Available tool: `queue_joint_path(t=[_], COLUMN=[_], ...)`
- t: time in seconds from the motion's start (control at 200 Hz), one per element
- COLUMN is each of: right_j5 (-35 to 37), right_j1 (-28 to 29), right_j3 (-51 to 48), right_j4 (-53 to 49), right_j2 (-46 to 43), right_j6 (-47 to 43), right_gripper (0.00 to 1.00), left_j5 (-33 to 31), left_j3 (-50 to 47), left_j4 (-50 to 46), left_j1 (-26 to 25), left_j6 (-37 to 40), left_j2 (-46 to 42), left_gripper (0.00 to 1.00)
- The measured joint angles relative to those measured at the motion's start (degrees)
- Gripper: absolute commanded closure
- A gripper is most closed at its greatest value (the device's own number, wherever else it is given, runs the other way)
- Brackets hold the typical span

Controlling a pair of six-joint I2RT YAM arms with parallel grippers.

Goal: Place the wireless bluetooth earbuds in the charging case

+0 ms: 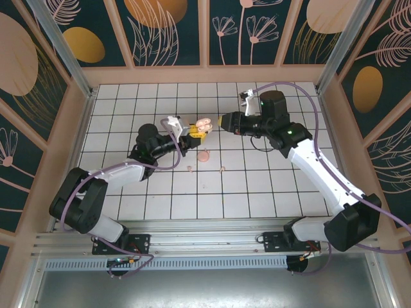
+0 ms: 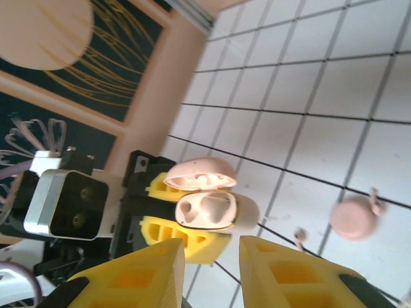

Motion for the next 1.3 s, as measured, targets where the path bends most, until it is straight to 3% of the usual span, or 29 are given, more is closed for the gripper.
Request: queue_joint_path(t=[0.235, 0.51, 0.891, 1.301], right_j5=[6.73, 11.67, 13.53, 14.38], right_j1=[0.07, 1.97, 6.01, 6.34], right_j3=[0.17, -2.51, -2.62, -2.62], right_j4=[-12.76, -19.54, -19.98, -17.09], right_j2=[4.31, 13.07, 24.87, 30.69], right_j6=[1.03, 9.01, 17.33, 20.52], right_gripper=[0.68, 0.66, 0.61, 0.64], left_j5=[-5.18, -10.08, -12.35, -12.37], left_j3=[-7.32, -11.41, -13.53, -14.10], left_j4=[-0.07, -2.38, -4.57, -6.88], left_j1=[-0.04, -0.04, -0.04, -0.04], left_j6=[-0.07, 0.61, 1.55, 3.17], left_j2=[-3.39, -7.45, -10.47, -11.63], left_gripper=[0.98, 0.96, 0.97, 0.97])
